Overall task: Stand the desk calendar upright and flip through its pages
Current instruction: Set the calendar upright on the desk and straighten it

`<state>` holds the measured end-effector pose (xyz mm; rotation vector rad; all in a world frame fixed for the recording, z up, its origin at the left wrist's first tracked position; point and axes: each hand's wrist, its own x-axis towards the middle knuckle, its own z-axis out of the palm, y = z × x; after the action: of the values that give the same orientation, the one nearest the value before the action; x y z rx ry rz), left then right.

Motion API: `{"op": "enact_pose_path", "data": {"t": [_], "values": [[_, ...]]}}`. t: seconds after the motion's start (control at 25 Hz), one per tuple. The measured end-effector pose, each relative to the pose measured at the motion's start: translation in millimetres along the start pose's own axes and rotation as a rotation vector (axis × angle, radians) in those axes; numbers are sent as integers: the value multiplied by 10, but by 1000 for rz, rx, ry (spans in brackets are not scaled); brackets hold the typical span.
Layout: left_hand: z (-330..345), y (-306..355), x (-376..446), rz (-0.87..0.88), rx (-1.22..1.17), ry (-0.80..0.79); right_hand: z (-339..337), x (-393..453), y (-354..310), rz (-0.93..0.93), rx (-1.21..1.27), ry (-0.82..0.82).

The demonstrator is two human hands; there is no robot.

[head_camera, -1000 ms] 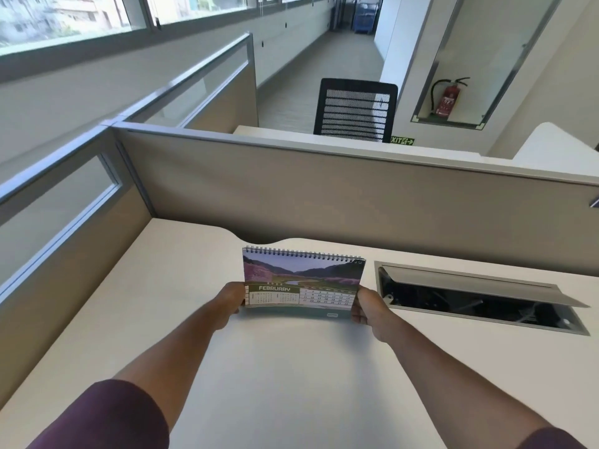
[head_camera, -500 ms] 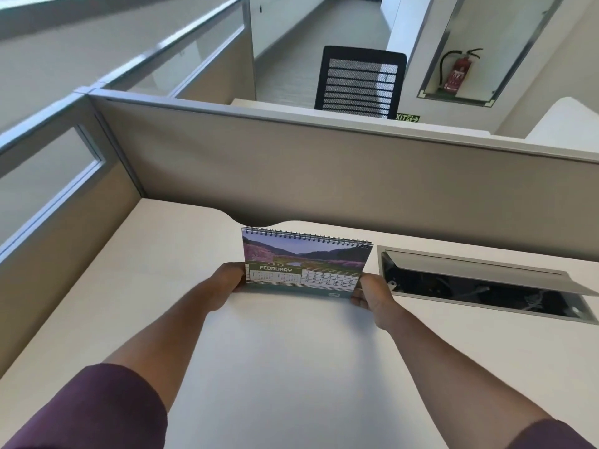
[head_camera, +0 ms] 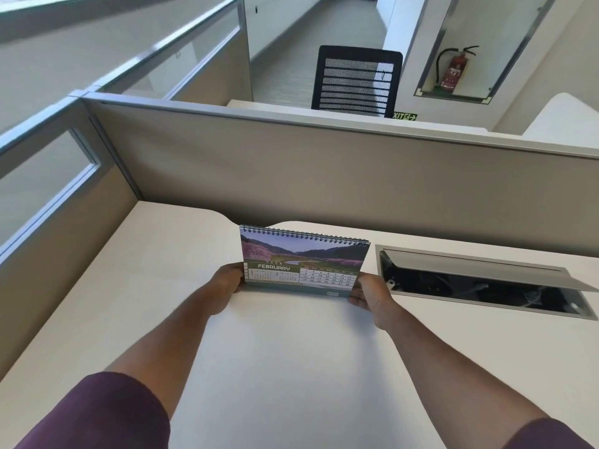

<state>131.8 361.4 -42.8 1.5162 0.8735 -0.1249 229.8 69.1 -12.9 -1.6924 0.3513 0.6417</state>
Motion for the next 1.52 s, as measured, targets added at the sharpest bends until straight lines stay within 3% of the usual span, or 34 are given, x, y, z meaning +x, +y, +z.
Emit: {"op": "enact_pose_path", "data": {"t": [0.48, 0.72, 0.88, 1.12, 1.52], "values": [[30, -43, 94, -10, 49, 56, -37, 152, 8, 22, 56, -31], [142, -60, -127, 95, -98, 153, -162, 180, 176, -18, 315, -15], [142, -132, -188, 177, -51, 168, -252, 113, 296, -29, 478, -13], [93, -339, -413, 205, -62, 234, -185, -191, 482, -91, 389, -8], [153, -507, -544, 207, 108, 104, -58, -247, 618, -231, 144, -10]]}}
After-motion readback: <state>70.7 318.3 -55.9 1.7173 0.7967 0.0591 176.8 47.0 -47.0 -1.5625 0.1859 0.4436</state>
